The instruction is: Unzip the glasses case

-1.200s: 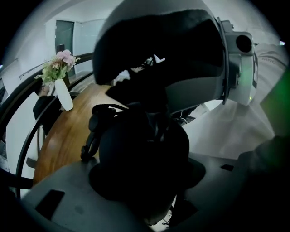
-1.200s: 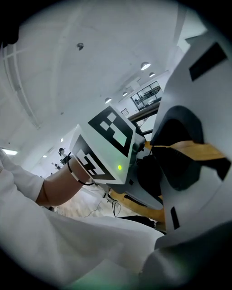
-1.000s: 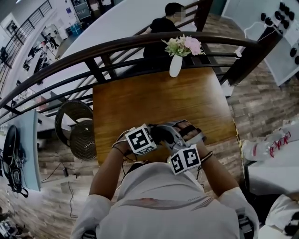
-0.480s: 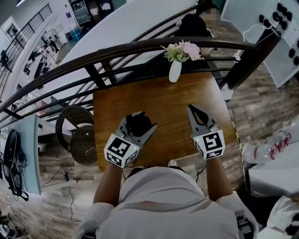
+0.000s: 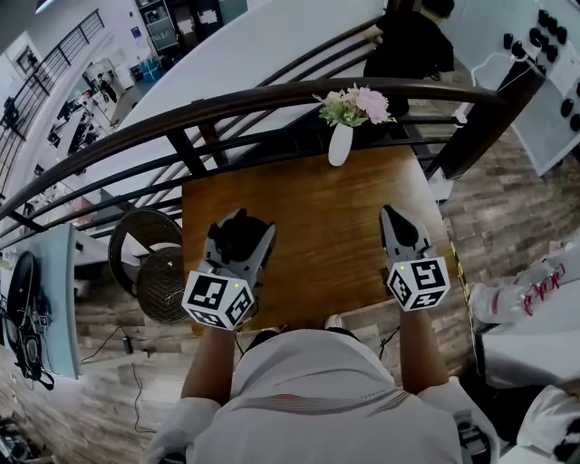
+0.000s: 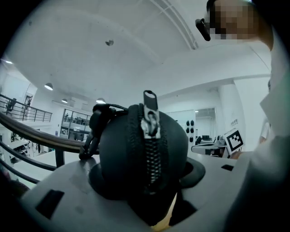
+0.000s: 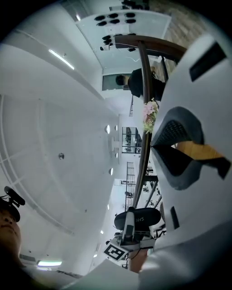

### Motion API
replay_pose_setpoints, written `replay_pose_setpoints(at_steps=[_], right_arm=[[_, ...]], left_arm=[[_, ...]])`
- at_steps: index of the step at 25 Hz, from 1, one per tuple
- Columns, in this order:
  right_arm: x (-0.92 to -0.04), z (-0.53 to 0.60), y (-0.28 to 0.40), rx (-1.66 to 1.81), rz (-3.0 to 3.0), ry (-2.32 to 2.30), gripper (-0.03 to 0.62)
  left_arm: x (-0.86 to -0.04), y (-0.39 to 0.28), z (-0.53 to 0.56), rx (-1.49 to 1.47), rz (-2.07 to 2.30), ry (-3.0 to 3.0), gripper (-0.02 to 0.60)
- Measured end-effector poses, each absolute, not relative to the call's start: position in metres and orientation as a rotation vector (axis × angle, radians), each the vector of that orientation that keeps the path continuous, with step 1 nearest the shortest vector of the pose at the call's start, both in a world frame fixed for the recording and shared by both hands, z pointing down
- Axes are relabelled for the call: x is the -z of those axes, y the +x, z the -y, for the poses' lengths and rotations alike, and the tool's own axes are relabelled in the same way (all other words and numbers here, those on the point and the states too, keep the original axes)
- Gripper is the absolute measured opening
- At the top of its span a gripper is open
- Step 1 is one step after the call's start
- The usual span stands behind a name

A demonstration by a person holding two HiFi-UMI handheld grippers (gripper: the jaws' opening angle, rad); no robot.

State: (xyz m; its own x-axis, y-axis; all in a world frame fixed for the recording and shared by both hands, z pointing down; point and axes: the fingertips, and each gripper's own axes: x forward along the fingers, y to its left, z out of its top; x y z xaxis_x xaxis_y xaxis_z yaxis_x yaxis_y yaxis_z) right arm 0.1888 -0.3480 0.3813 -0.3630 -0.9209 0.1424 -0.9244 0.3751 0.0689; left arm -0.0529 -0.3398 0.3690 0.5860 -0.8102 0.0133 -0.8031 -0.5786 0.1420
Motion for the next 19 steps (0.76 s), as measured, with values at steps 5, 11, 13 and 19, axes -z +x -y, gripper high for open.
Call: replay_pose_setpoints(at_steps=[5, 11, 13, 19], right_arm=[[-0.385, 0.346, 0.187, -0.039, 2.487, 1.667, 0.051], [-0.387, 0.344, 0.185, -0.048, 2.506, 1.65, 0.051], [-0.386, 0.345, 0.182, -0.041, 2.513, 1.642, 0.051], [-0.381, 0.344, 0.177, -0.014, 2.521, 1.616, 0.051]], left_arm=[[-0.373, -0.047, 0.34, 0.064, 1.361, 2.669, 0.255], [-0.377, -0.046, 0.342, 0.06, 1.361, 2.642, 0.255], [-0.378, -0.046, 0.341, 0.056, 1.36, 2.636, 0.255], [-0.376, -0.042, 0.338, 0.051, 1.351, 2.643, 0.255]])
